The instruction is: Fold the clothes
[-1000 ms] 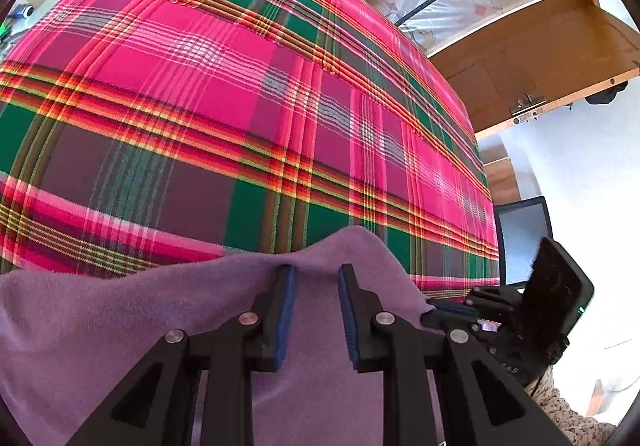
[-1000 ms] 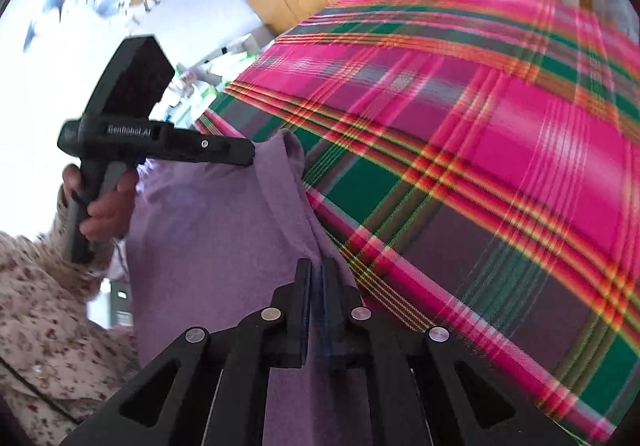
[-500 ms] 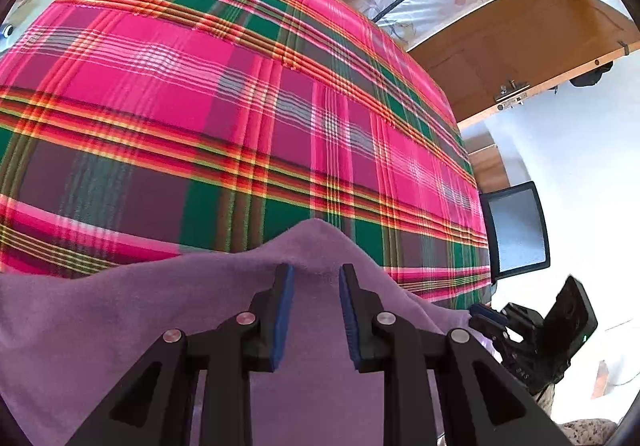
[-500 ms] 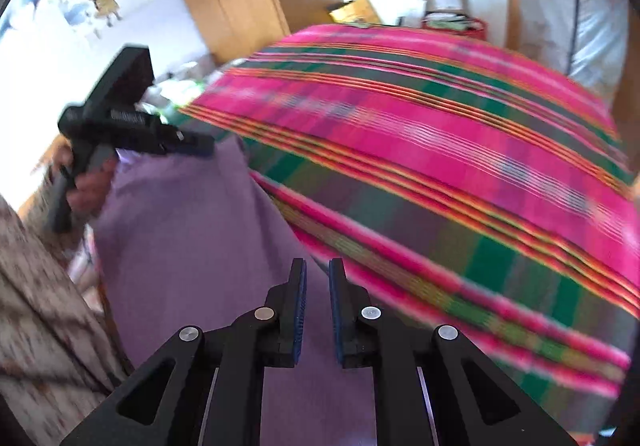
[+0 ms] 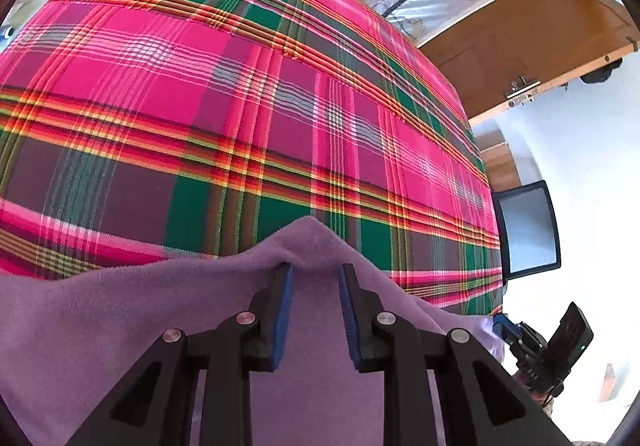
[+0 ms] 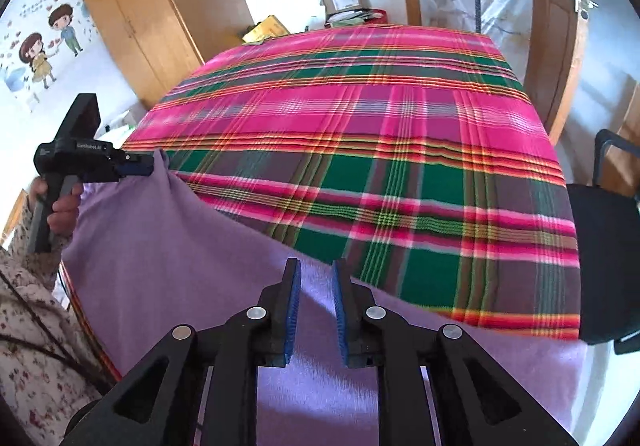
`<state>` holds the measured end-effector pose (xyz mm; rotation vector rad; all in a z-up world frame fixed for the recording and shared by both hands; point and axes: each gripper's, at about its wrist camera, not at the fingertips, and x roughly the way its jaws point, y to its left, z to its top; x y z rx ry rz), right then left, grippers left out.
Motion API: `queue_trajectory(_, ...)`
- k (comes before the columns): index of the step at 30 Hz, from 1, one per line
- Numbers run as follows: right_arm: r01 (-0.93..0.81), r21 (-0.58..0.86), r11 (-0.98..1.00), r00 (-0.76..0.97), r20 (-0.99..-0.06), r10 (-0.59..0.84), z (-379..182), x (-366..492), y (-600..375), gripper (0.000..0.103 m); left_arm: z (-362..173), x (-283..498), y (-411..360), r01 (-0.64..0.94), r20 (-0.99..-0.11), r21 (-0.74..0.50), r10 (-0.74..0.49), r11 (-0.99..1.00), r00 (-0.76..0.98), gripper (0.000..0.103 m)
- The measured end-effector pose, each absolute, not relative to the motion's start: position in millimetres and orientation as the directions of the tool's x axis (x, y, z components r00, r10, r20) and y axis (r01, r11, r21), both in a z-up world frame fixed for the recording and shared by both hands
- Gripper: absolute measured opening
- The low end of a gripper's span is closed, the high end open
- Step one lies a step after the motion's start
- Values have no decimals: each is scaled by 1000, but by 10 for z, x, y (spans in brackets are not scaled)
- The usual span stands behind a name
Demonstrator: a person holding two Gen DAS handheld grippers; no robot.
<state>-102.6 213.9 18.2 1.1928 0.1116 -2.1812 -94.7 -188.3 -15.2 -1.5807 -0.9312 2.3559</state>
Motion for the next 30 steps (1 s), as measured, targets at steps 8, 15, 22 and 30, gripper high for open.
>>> queue_trajectory(8, 688, 211, -694, -300, -789, -536, 102, -1148, 1858, 33, -153, -925, -1853, 226, -791, -557, 428, -799, -436, 24)
queue_trajectory(15, 751, 218, -623, -254, -775, -578, 22, -1131, 1712, 7, -154, -912, -1837, 238, -795, -552, 418, -799, -441, 24)
queue_trajectory(22, 644, 231, -730, -340, -768, -542, 0, -1223, 1965, 1, -169, -905, -1863, 246, -786, -568, 428, -785, -446, 24)
queue_trajectory(30, 698, 288, -655, -274, -739, -616, 56, -1236, 1836, 21, -163, -890, -1858, 252, -787, -564, 421, -786, -451, 24)
